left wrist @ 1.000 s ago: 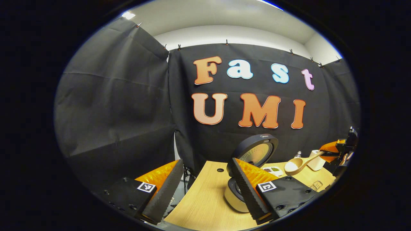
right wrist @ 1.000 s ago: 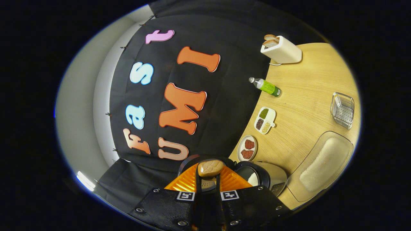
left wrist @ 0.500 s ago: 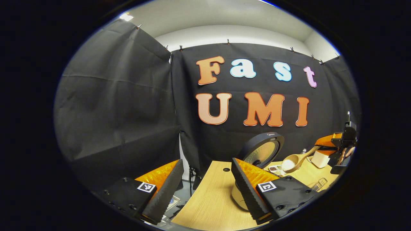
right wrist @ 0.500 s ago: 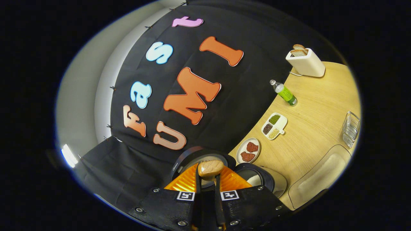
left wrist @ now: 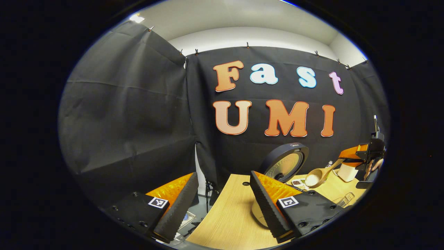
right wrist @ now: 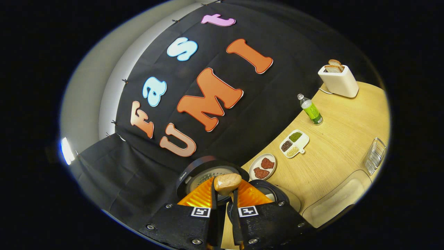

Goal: Close the left gripper, press the button to open the rice cooker; take a wooden spoon from the chopstick holder with the right hand, scoop a spoonful of rice and pour it into the rice cooker, then put the wooden spoon back into the chopstick holder.

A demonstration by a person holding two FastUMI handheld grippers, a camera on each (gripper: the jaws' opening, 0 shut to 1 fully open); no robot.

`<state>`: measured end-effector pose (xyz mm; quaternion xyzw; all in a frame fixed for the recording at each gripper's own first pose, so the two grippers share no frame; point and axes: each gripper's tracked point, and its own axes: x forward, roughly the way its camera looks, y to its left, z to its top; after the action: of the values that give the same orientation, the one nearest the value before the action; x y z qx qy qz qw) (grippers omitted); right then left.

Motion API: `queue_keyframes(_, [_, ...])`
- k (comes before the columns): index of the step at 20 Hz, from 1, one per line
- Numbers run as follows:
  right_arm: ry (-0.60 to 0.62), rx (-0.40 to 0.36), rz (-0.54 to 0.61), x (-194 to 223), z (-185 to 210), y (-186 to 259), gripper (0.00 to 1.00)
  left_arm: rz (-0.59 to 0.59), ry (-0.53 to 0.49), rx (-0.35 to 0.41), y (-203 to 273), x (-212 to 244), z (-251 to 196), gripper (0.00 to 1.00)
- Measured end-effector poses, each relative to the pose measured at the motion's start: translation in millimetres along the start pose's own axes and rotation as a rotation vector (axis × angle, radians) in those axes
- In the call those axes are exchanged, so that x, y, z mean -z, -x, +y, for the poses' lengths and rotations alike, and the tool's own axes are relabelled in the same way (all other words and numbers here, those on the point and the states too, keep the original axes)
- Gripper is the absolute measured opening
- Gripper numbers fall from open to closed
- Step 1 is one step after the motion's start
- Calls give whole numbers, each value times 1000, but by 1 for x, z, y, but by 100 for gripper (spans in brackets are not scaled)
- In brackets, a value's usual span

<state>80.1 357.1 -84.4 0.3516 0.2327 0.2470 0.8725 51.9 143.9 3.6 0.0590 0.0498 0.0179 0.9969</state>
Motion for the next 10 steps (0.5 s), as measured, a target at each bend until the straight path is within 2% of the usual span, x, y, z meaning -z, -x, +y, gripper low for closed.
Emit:
queue_keyframes(8, [122, 22, -1, 11, 2, -5, 15, 4, 0, -10, 3, 3, 3, 100])
queue_keyframes(10, [147, 31, 0, 13, -1, -6, 14, 2, -4, -10, 5, 2, 5, 98])
